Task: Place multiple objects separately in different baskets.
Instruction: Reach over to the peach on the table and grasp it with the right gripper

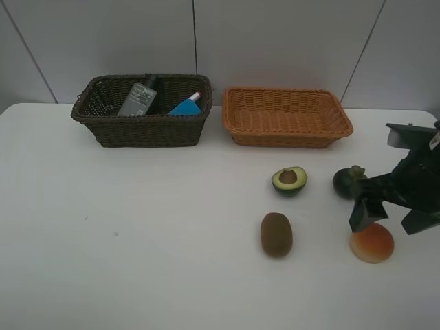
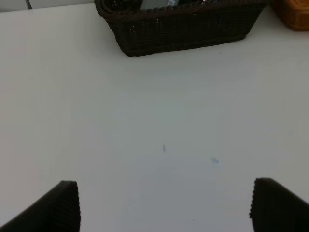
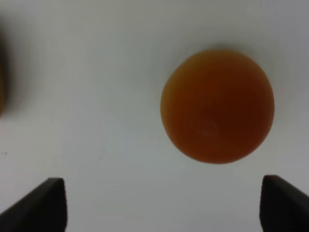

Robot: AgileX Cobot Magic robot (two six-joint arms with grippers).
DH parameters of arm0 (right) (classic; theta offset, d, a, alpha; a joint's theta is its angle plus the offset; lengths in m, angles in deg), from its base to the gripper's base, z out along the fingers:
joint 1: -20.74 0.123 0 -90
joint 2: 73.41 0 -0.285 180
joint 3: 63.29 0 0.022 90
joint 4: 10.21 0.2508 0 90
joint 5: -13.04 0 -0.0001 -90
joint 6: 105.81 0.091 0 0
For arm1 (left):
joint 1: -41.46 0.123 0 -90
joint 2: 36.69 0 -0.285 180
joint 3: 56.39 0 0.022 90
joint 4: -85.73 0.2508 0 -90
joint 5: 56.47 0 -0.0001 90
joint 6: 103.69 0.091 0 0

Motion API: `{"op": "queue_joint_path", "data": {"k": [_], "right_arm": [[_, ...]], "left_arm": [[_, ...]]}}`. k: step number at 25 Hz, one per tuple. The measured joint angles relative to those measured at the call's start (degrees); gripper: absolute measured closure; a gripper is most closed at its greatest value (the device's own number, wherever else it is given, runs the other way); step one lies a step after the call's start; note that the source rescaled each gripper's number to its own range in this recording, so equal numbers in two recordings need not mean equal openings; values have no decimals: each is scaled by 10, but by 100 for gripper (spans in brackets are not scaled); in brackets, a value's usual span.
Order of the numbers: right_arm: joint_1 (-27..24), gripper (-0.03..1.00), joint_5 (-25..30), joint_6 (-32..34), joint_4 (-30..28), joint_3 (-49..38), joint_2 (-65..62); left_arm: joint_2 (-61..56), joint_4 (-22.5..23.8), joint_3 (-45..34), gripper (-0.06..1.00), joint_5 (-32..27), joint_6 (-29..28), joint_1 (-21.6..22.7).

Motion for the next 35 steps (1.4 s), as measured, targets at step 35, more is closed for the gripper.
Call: {"op": "queue_joint_path", "data": {"k": [35], "right_arm": [[1, -3, -118, 1, -63, 6, 217]], "left_arm": [[0, -1, 0, 8, 0, 1, 0]]}}
